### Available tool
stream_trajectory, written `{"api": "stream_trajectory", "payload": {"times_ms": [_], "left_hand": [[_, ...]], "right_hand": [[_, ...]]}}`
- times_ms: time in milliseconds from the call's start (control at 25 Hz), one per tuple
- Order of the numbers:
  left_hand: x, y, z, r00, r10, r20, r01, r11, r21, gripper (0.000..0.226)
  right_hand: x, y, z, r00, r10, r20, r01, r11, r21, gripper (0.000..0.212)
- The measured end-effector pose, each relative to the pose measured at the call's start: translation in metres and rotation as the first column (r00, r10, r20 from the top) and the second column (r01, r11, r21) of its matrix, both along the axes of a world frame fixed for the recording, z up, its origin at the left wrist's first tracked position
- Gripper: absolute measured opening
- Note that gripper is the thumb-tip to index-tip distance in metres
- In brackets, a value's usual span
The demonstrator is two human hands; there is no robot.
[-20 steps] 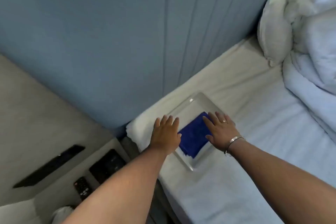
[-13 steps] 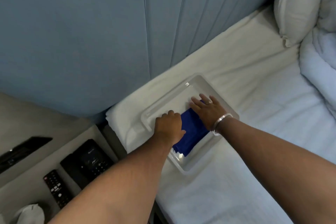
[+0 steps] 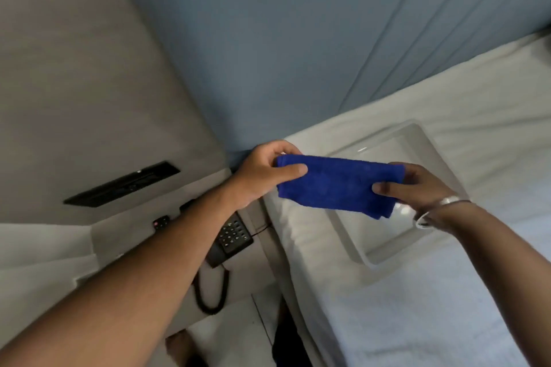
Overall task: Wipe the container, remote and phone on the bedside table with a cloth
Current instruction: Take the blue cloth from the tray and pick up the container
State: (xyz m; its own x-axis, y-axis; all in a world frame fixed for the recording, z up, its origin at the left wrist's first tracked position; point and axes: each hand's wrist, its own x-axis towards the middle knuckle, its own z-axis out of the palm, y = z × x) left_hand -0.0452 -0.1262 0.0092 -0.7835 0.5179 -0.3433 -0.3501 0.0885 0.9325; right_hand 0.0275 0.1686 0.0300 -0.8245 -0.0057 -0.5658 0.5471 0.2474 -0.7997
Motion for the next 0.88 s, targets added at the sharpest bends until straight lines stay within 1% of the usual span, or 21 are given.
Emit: {"api": "stream_trajectory", "payload": {"times_ms": [40, 80, 120, 160, 200, 240, 280, 320, 360, 400, 440, 480, 520, 560, 600, 640, 680, 720, 760, 800, 880], "left_hand": [[0.005, -0.034, 0.005, 0.994, 0.099, 0.056, -0.103, 0.992, 0.077, 0.012], [0.013, -0.067, 0.004, 0.977, 0.183, 0.108, -0.195, 0.974, 0.114, 0.012], [0.024, -0.099, -0.003, 0.953, 0.263, 0.153, -0.282, 0.952, 0.119, 0.014], [0.038, -0.131, -0.014, 0.919, 0.350, 0.182, -0.368, 0.927, 0.077, 0.016], [0.054, -0.163, -0.030, 0.878, 0.444, 0.178, -0.448, 0.894, -0.016, 0.017], [0.071, -0.197, -0.051, 0.834, 0.535, 0.135, -0.516, 0.843, -0.153, 0.016], [0.090, -0.231, -0.073, 0.798, 0.598, 0.079, -0.552, 0.777, -0.303, 0.014], [0.109, -0.260, -0.094, 0.779, 0.624, 0.054, -0.551, 0.724, -0.416, 0.013], [0.127, -0.285, -0.114, 0.764, 0.640, 0.083, -0.528, 0.694, -0.490, 0.016], [0.144, -0.310, -0.134, 0.736, 0.661, 0.148, -0.510, 0.684, -0.521, 0.020], [0.158, -0.331, -0.152, 0.705, 0.675, 0.217, -0.504, 0.693, -0.516, 0.020], [0.167, -0.349, -0.168, 0.678, 0.678, 0.283, -0.505, 0.710, -0.490, 0.018], [0.173, -0.361, -0.181, 0.660, 0.683, 0.313, -0.522, 0.717, -0.462, 0.014], [0.175, -0.373, -0.195, 0.650, 0.709, 0.272, -0.557, 0.689, -0.464, 0.012], [0.174, -0.384, -0.211, 0.677, 0.722, 0.142, -0.556, 0.628, -0.545, 0.015], [0.171, -0.395, -0.226, 0.722, 0.692, -0.020, -0.523, 0.526, -0.671, 0.026], [0.168, -0.405, -0.238, 0.758, 0.636, -0.141, -0.479, 0.398, -0.783, 0.038], [0.164, -0.415, -0.248, 0.776, 0.613, -0.148, -0.415, 0.319, -0.852, 0.045], [0.161, -0.424, -0.258, 0.786, 0.613, -0.079, -0.336, 0.316, -0.887, 0.046], [0.159, -0.429, -0.265, 0.806, 0.591, 0.001, -0.265, 0.363, -0.893, 0.039], [0.159, -0.431, -0.272, 0.833, 0.546, 0.085, -0.208, 0.452, -0.867, 0.020]], "right_hand": [[0.002, -0.033, 0.005, 0.995, -0.103, 0.000, 0.101, 0.975, -0.197, 0.016], [0.003, -0.071, 0.004, 0.983, -0.176, 0.046, 0.181, 0.913, -0.365, 0.022], [0.005, -0.111, -0.001, 0.973, -0.208, 0.103, 0.232, 0.854, -0.466, 0.025], [0.007, -0.156, -0.008, 0.963, -0.223, 0.154, 0.271, 0.815, -0.512, 0.026], [0.010, -0.199, -0.019, 0.957, -0.215, 0.196, 0.287, 0.811, -0.510, 0.024], [0.014, -0.242, -0.032, 0.953, -0.199, 0.229, 0.288, 0.832, -0.474, 0.021], [0.018, -0.281, -0.046, 0.958, -0.170, 0.231, 0.251, 0.886, -0.389, 0.022], [0.020, -0.312, -0.059, 0.973, -0.115, 0.198, 0.169, 0.945, -0.281, 0.026], [0.022, -0.338, -0.071, 0.989, -0.015, 0.145, 0.039, 0.986, -0.163, 0.027], [0.024, -0.366, -0.083, 0.988, 0.118, 0.100, -0.112, 0.992, -0.059, 0.027], [0.025, -0.390, -0.092, 0.968, 0.243, 0.067, -0.246, 0.969, 0.035, 0.027], [0.026, -0.410, -0.098, 0.939, 0.339, 0.050, -0.342, 0.935, 0.097, 0.025], [0.027, -0.428, -0.103, 0.914, 0.404, 0.039, -0.406, 0.904, 0.132, 0.023], [0.029, -0.444, -0.106, 0.893, 0.449, 0.031, -0.448, 0.881, 0.150, 0.022], [0.030, -0.456, -0.109, 0.877, 0.480, 0.027, -0.478, 0.864, 0.162, 0.021], [0.031, -0.464, -0.109, 0.866, 0.499, 0.029, -0.496, 0.851, 0.171, 0.021], [0.031, -0.469, -0.109, 0.861, 0.508, 0.035, -0.505, 0.844, 0.182, 0.021], [0.031, -0.474, -0.108, 0.857, 0.513, 0.047, -0.511, 0.836, 0.200, 0.021], [0.029, -0.477, -0.105, 0.856, 0.514, 0.056, -0.512, 0.827, 0.230, 0.022], [0.028, -0.480, -0.099, 0.856, 0.513, 0.062, -0.509, 0.818, 0.269, 0.022], [0.025, -0.480, -0.082, 0.864, 0.500, 0.065, -0.489, 0.800, 0.347, 0.024]]}}
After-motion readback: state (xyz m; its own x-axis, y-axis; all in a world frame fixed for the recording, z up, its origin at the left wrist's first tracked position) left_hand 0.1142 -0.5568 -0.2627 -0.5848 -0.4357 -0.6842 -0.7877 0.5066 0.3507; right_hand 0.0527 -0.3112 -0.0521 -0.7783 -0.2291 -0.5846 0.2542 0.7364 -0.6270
